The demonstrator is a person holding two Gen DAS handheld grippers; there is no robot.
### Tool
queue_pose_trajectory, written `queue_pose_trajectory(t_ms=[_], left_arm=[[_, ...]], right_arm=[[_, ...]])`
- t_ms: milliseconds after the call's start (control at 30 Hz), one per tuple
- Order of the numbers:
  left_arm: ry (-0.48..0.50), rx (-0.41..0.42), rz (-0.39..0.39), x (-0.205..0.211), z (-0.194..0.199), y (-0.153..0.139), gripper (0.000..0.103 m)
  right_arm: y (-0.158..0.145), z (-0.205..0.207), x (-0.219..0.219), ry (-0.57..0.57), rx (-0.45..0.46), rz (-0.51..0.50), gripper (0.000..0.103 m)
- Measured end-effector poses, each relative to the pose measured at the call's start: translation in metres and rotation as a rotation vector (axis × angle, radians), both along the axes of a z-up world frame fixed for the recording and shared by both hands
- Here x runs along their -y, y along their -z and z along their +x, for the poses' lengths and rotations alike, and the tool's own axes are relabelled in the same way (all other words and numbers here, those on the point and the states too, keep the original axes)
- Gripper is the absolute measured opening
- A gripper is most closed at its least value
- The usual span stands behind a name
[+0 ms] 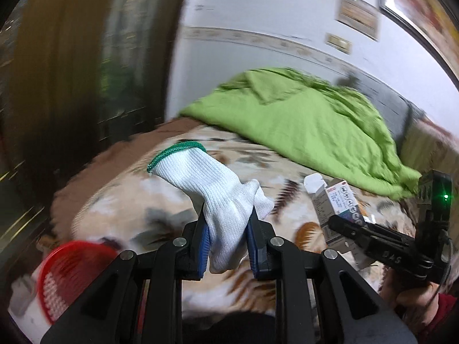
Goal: Collect trash
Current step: 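Carry the box and glove to the red basket and open both tools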
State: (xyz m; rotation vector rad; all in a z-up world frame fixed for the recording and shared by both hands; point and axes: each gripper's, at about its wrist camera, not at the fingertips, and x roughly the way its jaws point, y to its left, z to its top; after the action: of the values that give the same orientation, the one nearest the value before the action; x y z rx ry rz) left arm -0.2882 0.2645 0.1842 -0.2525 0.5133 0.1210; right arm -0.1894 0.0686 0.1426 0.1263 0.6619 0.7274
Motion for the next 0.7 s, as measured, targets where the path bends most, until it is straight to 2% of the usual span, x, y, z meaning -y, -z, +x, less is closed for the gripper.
queue_pose_trajectory(t_ms=[300,500,533,567,600,633,667,700], left_arm=[[-0.297,-0.141,-0.058,-0.105,-0.073,0.036,0.021],[-0.377,-0.207,-0.101,-0.139,-0.092,0.061,0.021],[-0.380,-0.214,-0.112,-0.143,-0.094,0.064,0.022],[-0.383,-0.223,-0.117,-0.146,-0.094,0.067,0.026],[-0.389,-0.234,-0.122,-0.148,-0.095,0.070,0.040],[-0.395,-0.235,-0.128,-0.149,-0.094,0.071,0.049],[-0.401,-0.227,-0.141,-0.150,-0.096,0.072,0.062],[-0.405,-0.219,-0.145,-0.151,-0.096,0.071,0.063]], right_arm=[[0.006,-0.029,-0.114,-0.316,-0.096,-0.007,0.036],[0.026,-0.043,-0.182,-0.449,-0.147,-0.057,0.039],[0.029,-0.043,-0.192,-0.462,-0.156,-0.062,0.042],[0.034,-0.042,-0.198,-0.477,-0.172,-0.057,0.046],[0.039,-0.040,-0.207,-0.506,-0.201,-0.043,0.051],[0.044,-0.037,-0.213,-0.515,-0.220,-0.046,0.059],[0.048,-0.035,-0.216,-0.494,-0.221,-0.067,0.060],[0.048,-0.033,-0.214,-0.480,-0.223,-0.069,0.060]])
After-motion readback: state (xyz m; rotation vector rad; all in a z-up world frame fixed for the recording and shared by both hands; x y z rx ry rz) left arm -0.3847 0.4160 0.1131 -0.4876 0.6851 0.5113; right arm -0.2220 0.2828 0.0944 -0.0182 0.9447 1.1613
